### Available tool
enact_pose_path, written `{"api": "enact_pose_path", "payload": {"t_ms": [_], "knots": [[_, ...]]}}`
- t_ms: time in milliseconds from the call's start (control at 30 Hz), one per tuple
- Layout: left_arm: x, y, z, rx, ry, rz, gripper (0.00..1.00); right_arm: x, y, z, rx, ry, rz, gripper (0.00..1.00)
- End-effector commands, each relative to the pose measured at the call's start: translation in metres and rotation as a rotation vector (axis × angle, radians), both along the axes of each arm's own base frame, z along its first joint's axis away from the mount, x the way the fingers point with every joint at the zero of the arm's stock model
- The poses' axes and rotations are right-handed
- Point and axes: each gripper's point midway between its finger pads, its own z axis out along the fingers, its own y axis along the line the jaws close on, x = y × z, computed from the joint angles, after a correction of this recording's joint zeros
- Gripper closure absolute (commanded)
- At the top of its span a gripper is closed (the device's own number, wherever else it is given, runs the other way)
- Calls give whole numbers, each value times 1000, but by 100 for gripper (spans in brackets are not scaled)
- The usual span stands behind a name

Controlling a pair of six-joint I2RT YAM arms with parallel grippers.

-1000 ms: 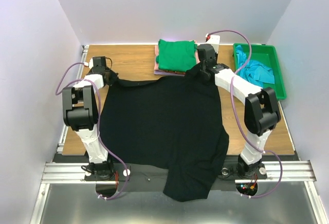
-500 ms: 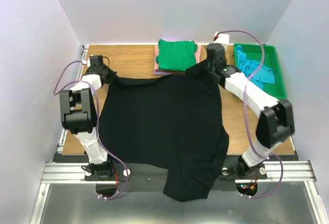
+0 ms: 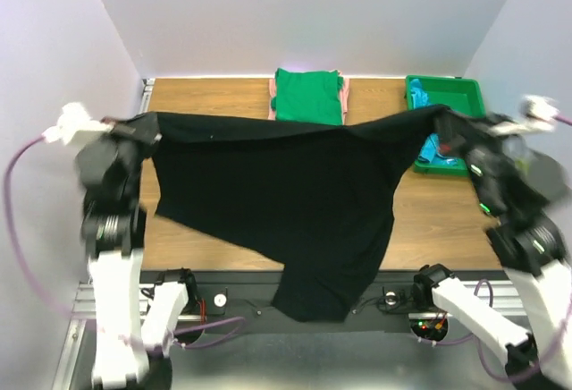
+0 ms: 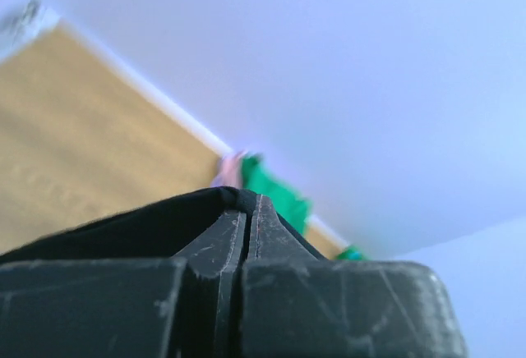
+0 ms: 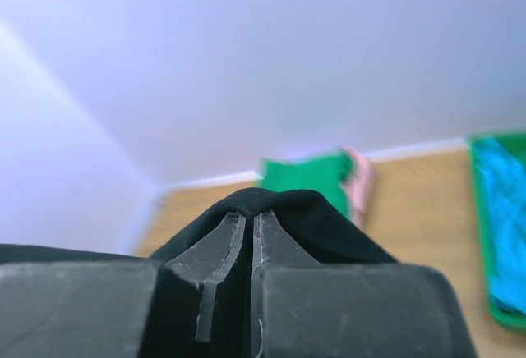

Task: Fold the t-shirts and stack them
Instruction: Flatten the tshirt out

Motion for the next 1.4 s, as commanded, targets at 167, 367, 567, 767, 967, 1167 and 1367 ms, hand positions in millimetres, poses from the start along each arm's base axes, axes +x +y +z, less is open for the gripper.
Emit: {"api": "enact_pose_path", "payload": {"t_ms": [167,367,567,767,967,1167,1367], "knots": [[-192,-9,188,84,-493,46,100,-190,8,156,33,-514,443,99],[-252,-19,260,118,-658,27,100,-254,-33,226,96,-715,361,100],[-180,-20,247,110,-536,-16,100,-165,-63,223,165,-552,32,99],[-30,-10,140,92,-257,-44,100,21,-60,113,57,-87,-383,99],[81,-3,-14,85,16,-82,100,131,-37,-36,-91,199,-549,99],[163,15,-178,95,309,-57,100,189,-18,-186,-158,419,-566,99],[231,11,-284,3,543,-162,100,233,-2,-249,-181,530,-509,99]]}}
